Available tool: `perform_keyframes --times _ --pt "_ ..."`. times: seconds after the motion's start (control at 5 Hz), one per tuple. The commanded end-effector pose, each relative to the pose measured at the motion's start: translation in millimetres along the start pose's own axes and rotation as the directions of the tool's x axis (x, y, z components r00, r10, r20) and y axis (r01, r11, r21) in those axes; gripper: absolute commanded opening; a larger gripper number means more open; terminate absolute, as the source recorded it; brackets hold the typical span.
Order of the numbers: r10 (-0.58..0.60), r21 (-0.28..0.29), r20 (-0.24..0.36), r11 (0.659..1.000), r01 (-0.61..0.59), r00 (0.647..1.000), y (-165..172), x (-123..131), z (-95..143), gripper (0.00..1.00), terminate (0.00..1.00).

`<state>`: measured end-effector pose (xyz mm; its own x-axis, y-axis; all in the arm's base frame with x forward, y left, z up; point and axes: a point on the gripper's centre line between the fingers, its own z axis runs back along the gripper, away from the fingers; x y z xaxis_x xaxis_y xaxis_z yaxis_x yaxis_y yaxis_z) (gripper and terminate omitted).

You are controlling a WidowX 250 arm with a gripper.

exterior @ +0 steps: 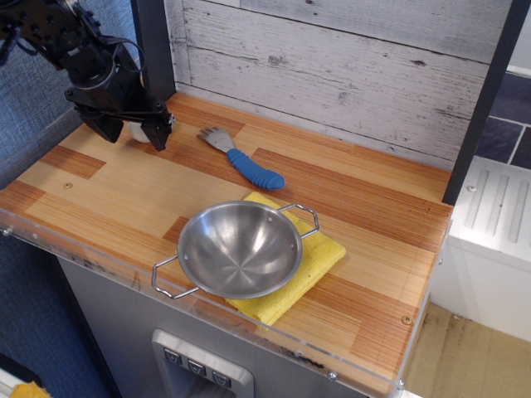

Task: Put the onion in the pan

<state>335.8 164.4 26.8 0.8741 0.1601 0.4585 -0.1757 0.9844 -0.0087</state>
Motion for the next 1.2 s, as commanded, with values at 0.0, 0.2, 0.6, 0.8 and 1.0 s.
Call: perform_keyframes --times 0.0,0.2,0.6,0.8,1.0 --pt "-0.058 0.022 0.012 0.998 0.057 0.998 8.7 14.6 1.0 0.0 0.0" --pt "-0.075 0.008 -0.004 0.997 0.075 0.997 5.6 11.4 0.5 0.0 0.0" --pt "-0.108 -0.012 0.002 0.994 0.108 0.994 -1.4 11.9 12.2 0.0 0.0" --pt "-0.126 -0.013 0.044 0.992 0.126 0.991 -6.0 20.1 29.6 0.0 0.0" --pt "-0.164 -0.011 0.107 0.986 0.166 0.981 -11.6 35.0 60.7 0.0 0.0"
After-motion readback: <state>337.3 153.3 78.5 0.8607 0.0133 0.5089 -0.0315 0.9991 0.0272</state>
